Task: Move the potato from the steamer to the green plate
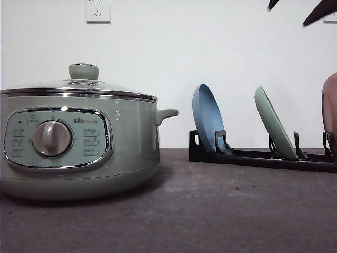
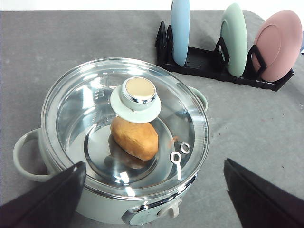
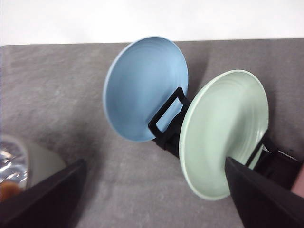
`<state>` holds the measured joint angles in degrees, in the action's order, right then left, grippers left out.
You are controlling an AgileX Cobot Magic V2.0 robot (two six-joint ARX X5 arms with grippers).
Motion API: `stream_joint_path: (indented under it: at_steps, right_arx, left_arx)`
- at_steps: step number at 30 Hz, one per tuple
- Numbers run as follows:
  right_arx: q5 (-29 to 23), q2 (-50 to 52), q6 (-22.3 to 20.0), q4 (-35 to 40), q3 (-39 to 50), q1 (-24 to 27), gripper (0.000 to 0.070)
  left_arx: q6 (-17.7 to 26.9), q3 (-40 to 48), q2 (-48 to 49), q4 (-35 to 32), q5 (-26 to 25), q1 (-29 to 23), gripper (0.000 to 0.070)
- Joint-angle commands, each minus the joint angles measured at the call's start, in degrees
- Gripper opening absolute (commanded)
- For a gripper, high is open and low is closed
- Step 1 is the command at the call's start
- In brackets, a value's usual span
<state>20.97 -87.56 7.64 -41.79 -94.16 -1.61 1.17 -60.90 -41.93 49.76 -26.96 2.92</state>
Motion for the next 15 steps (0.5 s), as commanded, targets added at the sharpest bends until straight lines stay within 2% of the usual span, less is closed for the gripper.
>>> stream_joint_path:
  at_steps: [1, 5, 9, 15]
  right_arx:
    - [0.02, -3.20, 0.88, 0.94, -2.48, -0.22, 0.0587]
    - [-0.01, -8.48, 1.71, 4.27, -3.88, -0.87, 0.0586]
    - [-0.02, -12.78, 2.45, 7.40, -3.88, -1.54, 0.0533]
    - [-0.31, -18.27, 2.69, 9.43, -3.88, -2.56, 0.0531]
  left_arx:
    - [0.79, -1.42, -0.26, -0.39, -0.11, 0.11, 0.0596]
    - [0.79, -1.42, -0.26, -0.39, -0.11, 0.11, 0.0596]
    - [0.79, -1.42, -0.26, -0.39, -0.11, 0.11, 0.0596]
    - [0.79, -1.42, -0.26, -0.03, -0.11, 0.11, 0.0596]
